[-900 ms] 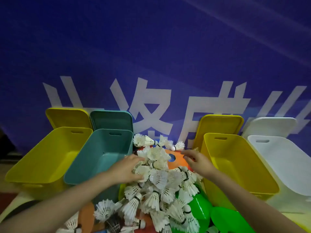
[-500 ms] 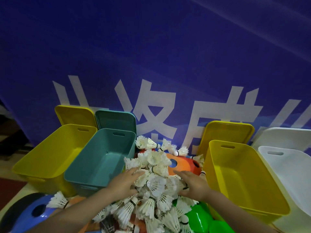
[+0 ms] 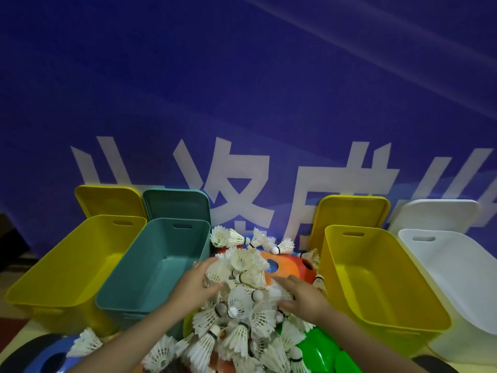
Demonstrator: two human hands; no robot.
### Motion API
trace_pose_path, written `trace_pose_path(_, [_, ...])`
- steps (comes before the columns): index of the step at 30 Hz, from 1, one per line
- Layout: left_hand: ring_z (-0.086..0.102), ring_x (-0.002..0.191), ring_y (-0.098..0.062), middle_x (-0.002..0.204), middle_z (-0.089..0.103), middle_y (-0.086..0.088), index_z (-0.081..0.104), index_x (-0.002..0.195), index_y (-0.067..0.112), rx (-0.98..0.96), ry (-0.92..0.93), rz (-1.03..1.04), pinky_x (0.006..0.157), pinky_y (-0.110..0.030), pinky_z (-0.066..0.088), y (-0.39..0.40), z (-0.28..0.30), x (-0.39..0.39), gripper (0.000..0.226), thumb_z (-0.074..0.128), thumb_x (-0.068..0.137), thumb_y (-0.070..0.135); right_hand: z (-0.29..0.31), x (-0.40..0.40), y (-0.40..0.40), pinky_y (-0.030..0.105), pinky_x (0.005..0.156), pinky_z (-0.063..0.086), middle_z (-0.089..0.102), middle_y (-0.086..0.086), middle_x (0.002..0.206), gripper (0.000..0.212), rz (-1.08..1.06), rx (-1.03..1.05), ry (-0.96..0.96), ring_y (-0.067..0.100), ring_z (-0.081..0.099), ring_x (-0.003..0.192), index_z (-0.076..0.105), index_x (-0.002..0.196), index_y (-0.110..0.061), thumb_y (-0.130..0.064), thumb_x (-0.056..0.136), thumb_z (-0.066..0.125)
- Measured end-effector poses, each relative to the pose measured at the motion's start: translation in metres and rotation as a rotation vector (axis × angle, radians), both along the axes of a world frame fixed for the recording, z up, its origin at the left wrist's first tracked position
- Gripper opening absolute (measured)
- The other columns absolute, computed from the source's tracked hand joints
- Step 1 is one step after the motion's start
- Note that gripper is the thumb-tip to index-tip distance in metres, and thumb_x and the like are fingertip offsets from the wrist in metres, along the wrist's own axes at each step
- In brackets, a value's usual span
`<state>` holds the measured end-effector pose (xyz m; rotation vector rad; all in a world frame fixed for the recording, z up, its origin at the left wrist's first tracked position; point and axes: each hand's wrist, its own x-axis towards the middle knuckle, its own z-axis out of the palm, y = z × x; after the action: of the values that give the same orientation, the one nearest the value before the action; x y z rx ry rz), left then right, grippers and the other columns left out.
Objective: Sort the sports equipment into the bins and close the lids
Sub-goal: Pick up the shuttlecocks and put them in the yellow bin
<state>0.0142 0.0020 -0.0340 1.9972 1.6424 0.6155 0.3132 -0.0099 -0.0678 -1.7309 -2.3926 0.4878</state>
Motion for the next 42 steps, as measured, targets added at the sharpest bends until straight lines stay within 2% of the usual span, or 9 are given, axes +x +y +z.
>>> trace_pose_path(3, [0.059, 0.104, -0.008, 0.142, 0.045, 0.007, 0.036, 0.141, 0.038, 0.033, -0.054, 0.015, 0.094, -0.031, 0.050, 0.004, 0.007, -0.003, 0.071, 0.069, 0.079, 0.049, 0.002, 0.001, -0.008, 0.030, 0.081, 0.046, 0.051, -0.004, 0.119, 0.062, -0.105, 0.049, 0.059, 0.013, 0.053, 0.099, 0.025, 0.148, -0.038, -0.049, 0.092, 0.051])
trace_pose_path(9, [0.054, 0.104, -0.007, 0.136, 0.048, 0.005, 0.036, 0.142, 0.034, 0.068, -0.205, -0.049, 0.084, -0.023, 0.047, 0.011, 0.037, 0.024, 0.070, 0.070, 0.082, 0.042, 0.015, 0.004, -0.029, 0.025, 0.104, 0.035, 0.043, -0.007, 0.146, 0.067, -0.341, 0.091, 0.277, 0.011, 0.040, 0.133, 0.035, 0.146, -0.029, -0.057, 0.088, 0.054])
trace_pose_path(16, [0.053, 0.094, -0.004, 0.123, 0.053, 0.006, 0.043, 0.138, 0.030, 0.016, -0.349, -0.161, 0.076, -0.021, 0.045, 0.031, 0.066, 0.079, 0.063, 0.070, 0.082, 0.041, 0.036, 0.024, -0.051, 0.027, 0.093, 0.043, 0.056, 0.001, 0.134, 0.060, -0.723, 0.196, 0.636, 0.019, 0.052, 0.123, 0.047, 0.139, -0.018, -0.041, 0.087, 0.065])
trace_pose_path(20, [0.050, 0.099, -0.006, 0.122, 0.051, 0.005, 0.041, 0.141, 0.026, -0.040, -0.312, -0.259, 0.081, -0.022, 0.040, 0.031, 0.066, 0.121, 0.063, 0.067, 0.085, 0.040, 0.046, 0.054, -0.069, 0.038, 0.086, 0.049, 0.059, 0.005, 0.129, 0.080, -0.849, 0.275, 0.684, 0.025, 0.058, 0.113, 0.045, 0.139, -0.019, -0.069, 0.078, 0.058])
trace_pose_path(24, [0.045, 0.126, -0.017, 0.144, 0.044, 0.000, 0.035, 0.146, 0.023, -0.082, -0.337, -0.300, 0.094, -0.026, 0.037, 0.025, 0.064, 0.168, 0.066, 0.063, 0.088, 0.041, 0.056, 0.094, -0.082, 0.049, 0.096, 0.049, 0.055, 0.006, 0.135, 0.059, -0.927, 0.265, 0.702, 0.026, 0.055, 0.118, 0.041, 0.143, -0.017, -0.039, 0.091, 0.060])
trace_pose_path(28, [0.043, 0.128, -0.013, 0.146, 0.042, -0.001, 0.030, 0.148, 0.023, -0.106, -0.358, -0.362, 0.100, -0.026, 0.038, 0.020, 0.057, 0.218, 0.070, 0.062, 0.089, 0.042, 0.059, 0.136, -0.087, 0.039, 0.099, 0.046, 0.052, 0.005, 0.139, 0.059, -0.950, 0.240, 0.670, 0.024, 0.052, 0.122, 0.039, 0.144, -0.016, -0.040, 0.093, 0.057])
trace_pose_path(31, [0.040, 0.117, -0.004, 0.141, 0.044, -0.001, 0.031, 0.147, 0.018, -0.119, -0.393, -0.381, 0.086, -0.014, 0.033, 0.021, 0.052, 0.259, 0.066, 0.063, 0.091, 0.031, 0.056, 0.165, -0.086, 0.031, 0.098, 0.040, 0.052, 0.001, 0.139, 0.059, -0.929, 0.215, 0.650, 0.021, 0.050, 0.125, 0.041, 0.143, -0.016, -0.041, 0.093, 0.056])
trace_pose_path(36, [0.042, 0.129, -0.017, 0.143, 0.045, -0.004, 0.034, 0.145, 0.025, -0.127, -0.440, -0.281, 0.097, -0.027, 0.037, 0.031, 0.026, 0.316, 0.068, 0.066, 0.087, 0.039, 0.032, 0.222, -0.064, 0.042, 0.089, 0.053, 0.062, -0.004, 0.124, 0.082, -0.860, 0.179, 0.688, 0.017, 0.060, 0.109, 0.052, 0.133, -0.024, -0.079, 0.071, 0.054])
trace_pose_path(42, [0.040, 0.129, -0.017, 0.144, 0.042, -0.004, 0.037, 0.143, 0.025, -0.127, -0.387, -0.128, 0.102, -0.033, 0.038, 0.046, -0.014, 0.353, 0.060, 0.063, 0.090, 0.037, 0.012, 0.255, -0.017, 0.045, 0.089, 0.053, 0.064, -0.001, 0.118, 0.053, -0.732, 0.031, 0.703, 0.022, 0.063, 0.103, 0.050, 0.135, -0.021, -0.045, 0.089, 0.061])
